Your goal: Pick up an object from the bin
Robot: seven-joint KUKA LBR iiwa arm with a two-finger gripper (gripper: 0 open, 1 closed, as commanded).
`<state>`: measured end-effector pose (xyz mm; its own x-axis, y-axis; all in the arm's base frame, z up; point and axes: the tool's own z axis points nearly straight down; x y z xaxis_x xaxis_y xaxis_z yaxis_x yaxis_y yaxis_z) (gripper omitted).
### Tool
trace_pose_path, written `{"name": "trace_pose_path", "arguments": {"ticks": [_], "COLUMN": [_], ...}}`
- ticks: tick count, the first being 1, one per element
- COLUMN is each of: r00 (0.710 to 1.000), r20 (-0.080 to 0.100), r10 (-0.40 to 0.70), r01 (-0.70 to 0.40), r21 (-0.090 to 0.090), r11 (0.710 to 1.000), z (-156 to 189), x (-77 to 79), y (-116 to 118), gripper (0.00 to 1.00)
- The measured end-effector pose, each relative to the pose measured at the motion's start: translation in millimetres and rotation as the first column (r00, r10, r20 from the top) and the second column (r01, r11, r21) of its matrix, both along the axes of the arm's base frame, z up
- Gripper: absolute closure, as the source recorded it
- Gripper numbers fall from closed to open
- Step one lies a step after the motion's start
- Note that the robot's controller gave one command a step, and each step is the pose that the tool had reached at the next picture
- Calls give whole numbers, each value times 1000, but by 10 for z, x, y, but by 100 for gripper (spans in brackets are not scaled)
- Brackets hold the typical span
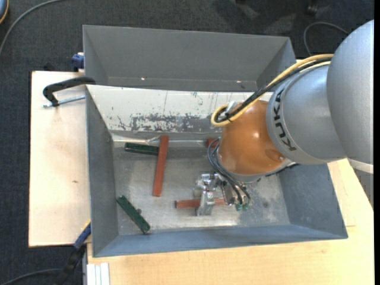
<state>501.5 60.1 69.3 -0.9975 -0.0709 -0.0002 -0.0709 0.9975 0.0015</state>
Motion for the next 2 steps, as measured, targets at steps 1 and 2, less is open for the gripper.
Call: {"name": "trace_pose_path", "arguments": {"ticks": [1, 2], "r00": [1000, 1000], "r20": [9, 13], "r10": [0, 1], "r01": [0, -1], "r21": [1, 1], "r11": [1000, 1000], "z": [524, 1279], "x": [20, 49], "y": [9, 18], "gripper": [100, 100]}}
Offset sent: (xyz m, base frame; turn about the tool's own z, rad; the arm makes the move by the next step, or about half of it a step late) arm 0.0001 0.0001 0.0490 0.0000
